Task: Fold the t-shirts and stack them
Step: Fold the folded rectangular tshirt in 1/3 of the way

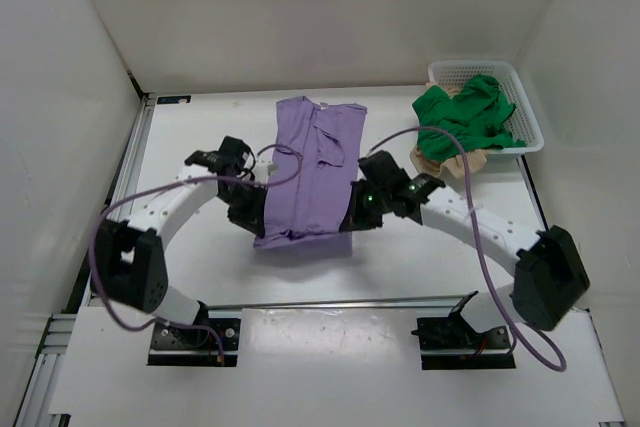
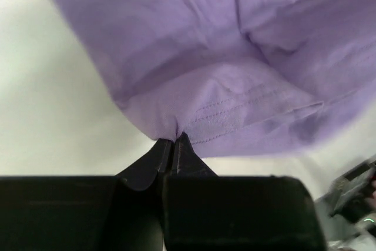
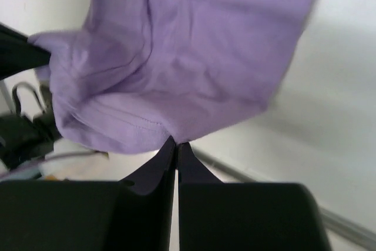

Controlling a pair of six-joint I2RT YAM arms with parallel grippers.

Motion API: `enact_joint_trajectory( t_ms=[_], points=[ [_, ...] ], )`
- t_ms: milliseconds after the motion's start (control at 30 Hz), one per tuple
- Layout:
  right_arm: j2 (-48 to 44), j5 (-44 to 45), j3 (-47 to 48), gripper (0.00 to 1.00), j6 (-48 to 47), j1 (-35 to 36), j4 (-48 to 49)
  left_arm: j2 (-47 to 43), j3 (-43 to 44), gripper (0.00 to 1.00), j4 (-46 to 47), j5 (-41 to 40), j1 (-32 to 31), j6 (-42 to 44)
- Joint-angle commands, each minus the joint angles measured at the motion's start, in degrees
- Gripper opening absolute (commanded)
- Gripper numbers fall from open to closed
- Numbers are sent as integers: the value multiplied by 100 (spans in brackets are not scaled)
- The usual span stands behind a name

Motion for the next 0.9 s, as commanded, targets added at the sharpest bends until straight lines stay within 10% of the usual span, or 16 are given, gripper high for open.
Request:
enact_joint_trajectory(
  t_ms=[0,233,867],
  points=[
    [620,152,819,0,-712,-542,-348,652,1014,10,-126,114,509,45],
    [2080,-165,2262,0,-1231,-1282,-410,2227,3223,10,-126,71,756,45],
    [3716,-200,3591,0,-1038,-1951,-471,4179,5054,10,102,255,959,45]
  ],
)
